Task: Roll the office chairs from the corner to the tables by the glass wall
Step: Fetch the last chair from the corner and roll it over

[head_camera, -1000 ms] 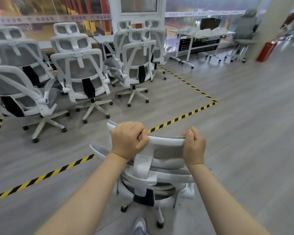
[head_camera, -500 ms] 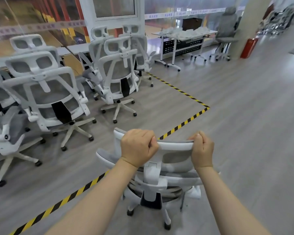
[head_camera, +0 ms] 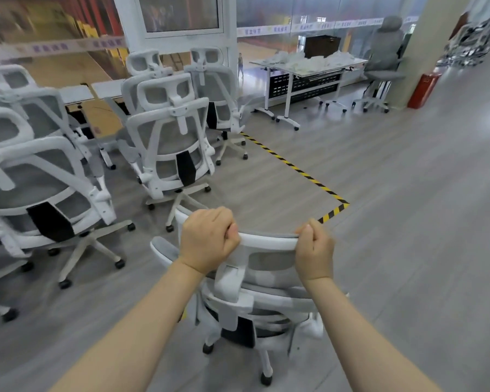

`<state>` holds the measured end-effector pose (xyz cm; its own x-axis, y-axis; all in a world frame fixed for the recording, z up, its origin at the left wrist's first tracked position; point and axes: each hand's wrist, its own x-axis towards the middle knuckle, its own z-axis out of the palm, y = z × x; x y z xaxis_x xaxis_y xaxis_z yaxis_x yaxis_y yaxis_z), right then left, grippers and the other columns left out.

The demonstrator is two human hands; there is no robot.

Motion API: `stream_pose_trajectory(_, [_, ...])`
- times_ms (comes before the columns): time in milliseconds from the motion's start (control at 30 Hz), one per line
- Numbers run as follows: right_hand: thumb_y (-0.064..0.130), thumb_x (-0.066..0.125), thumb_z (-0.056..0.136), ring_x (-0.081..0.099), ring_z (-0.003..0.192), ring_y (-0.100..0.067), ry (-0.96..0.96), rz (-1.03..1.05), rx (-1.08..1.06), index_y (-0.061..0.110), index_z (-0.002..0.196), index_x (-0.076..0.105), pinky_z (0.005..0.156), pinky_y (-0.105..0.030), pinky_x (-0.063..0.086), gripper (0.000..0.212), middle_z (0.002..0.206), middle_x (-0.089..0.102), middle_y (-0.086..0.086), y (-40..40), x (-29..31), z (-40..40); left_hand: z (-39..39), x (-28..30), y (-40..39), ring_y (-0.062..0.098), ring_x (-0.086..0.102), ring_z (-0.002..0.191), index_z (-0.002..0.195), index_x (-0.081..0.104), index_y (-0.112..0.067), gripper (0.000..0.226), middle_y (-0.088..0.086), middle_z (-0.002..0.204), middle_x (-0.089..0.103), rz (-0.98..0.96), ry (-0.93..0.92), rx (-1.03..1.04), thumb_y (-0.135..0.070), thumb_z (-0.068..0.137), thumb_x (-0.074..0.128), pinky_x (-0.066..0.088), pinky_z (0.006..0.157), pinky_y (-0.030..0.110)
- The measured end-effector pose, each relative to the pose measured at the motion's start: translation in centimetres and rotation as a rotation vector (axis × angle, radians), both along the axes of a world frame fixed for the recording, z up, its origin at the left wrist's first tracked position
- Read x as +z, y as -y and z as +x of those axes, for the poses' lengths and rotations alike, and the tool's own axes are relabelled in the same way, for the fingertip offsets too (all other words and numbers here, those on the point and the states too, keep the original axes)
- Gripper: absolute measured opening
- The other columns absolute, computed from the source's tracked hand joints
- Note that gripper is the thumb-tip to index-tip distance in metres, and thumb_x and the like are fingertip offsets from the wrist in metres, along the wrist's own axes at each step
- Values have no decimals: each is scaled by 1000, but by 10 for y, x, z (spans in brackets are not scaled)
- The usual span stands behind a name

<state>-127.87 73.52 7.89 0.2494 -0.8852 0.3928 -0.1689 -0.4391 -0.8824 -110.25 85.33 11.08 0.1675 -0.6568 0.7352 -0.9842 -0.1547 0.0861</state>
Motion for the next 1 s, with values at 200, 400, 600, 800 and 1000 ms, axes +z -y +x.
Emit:
stream_pose_trajectory(200, [22,33,86,30,54,-10,-39,32,27,14,60,31,49,-25,24,28,57,36,-7,123,7,35,37,1,124,20,44,48,63,49,-14,16,-2,54,47,-20,-48,55,-24,75,46,18,56,22])
stream_pose_trajectory(400, [31,31,82,31,54,-14,34,24,-4,16,57,32,51,-31,25,29,54,34,-4,233,3,75,71,-3,235,20,42,47,60,48,-13,18,-1,51,46,-58,-106,33,-22,75,47,31,48,29])
stream_pose_trajectory(600, [19,34,84,33,53,-9,84,50,-20,2,59,38,50,-28,26,30,55,37,-9,358,7,116,109,-3,361,21,41,45,57,49,-13,22,0,49,45,-114,-121,6,-23,77,49,32,45,33])
stream_pose_trajectory(800, [31,34,78,43,62,-26,88,104,-28,-6,64,47,55,-31,33,42,68,49,-30,486,10,156,145,5,479,19,42,43,56,50,-16,24,-3,48,46,-97,-148,-33,-26,77,54,32,43,29])
stream_pose_trajectory(1000, [21,35,77,40,63,-26,108,139,-37,-11,63,44,57,-34,31,36,69,45,-35,611,10,201,186,1,591,19,43,45,59,54,-16,24,-4,50,47,-85,-173,-69,-22,83,55,37,44,34])
